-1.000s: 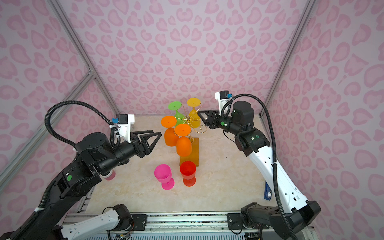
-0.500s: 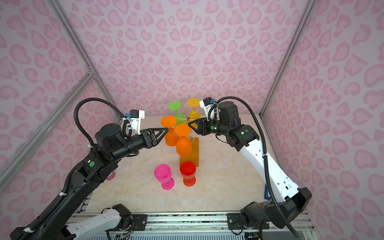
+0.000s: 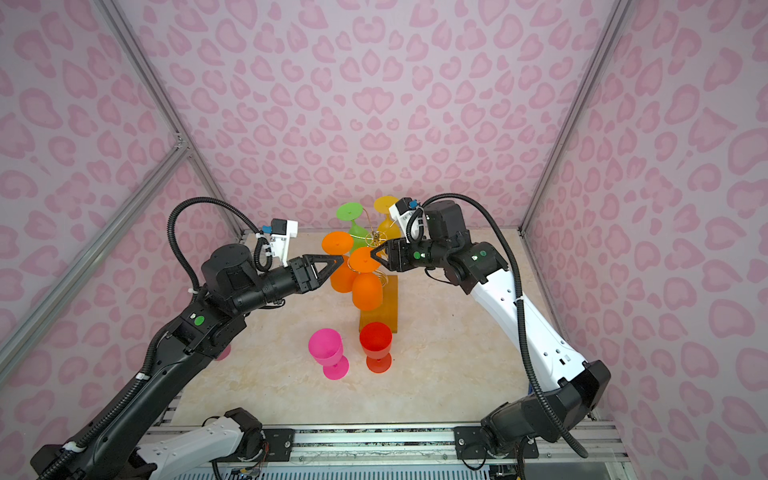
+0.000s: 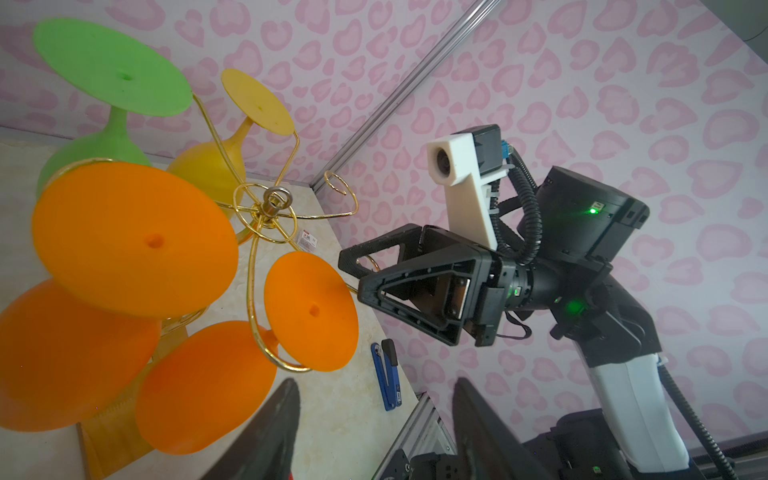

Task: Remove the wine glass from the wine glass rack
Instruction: 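Reach the right gripper to an orange glass foot while the left approaches another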

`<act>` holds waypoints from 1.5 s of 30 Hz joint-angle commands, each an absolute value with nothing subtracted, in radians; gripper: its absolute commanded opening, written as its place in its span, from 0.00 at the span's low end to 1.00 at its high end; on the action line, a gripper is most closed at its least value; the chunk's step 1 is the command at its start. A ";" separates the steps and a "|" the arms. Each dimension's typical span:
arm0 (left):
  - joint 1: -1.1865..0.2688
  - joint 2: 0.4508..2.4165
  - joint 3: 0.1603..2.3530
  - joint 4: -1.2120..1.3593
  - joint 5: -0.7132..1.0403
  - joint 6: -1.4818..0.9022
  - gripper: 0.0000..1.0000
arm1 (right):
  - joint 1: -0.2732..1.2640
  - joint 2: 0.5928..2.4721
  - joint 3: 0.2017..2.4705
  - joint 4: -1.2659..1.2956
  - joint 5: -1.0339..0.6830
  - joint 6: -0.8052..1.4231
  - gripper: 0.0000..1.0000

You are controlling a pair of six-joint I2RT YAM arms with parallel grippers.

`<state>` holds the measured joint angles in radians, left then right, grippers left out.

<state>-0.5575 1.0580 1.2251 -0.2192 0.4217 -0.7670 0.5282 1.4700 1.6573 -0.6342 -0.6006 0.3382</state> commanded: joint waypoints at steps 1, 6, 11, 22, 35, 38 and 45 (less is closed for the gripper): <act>-0.555 1.063 1.221 -0.165 0.453 -0.776 0.61 | 0.532 1.486 1.669 -0.634 -0.619 0.341 0.52; -0.555 1.055 1.220 -0.166 0.450 -0.774 0.61 | 0.535 1.488 1.672 -0.639 -0.615 0.339 0.52; -0.554 1.054 1.217 -0.171 0.445 -0.770 0.61 | 0.535 1.490 1.656 -0.619 -0.636 0.358 0.52; -0.546 1.028 1.218 -0.192 0.422 -0.746 0.61 | 0.537 1.488 1.626 -0.576 -0.666 0.402 0.50; -0.533 1.006 1.222 -0.215 0.405 -0.721 0.61 | 0.535 1.512 1.660 -0.617 -0.704 0.408 0.40; -0.531 1.005 1.221 -0.217 0.405 -0.719 0.61 | 0.535 1.518 1.667 -0.633 -0.714 0.407 0.40; -0.523 1.006 1.223 -0.221 0.406 -0.711 0.61 | 0.529 1.535 1.687 -0.647 -0.755 0.425 0.40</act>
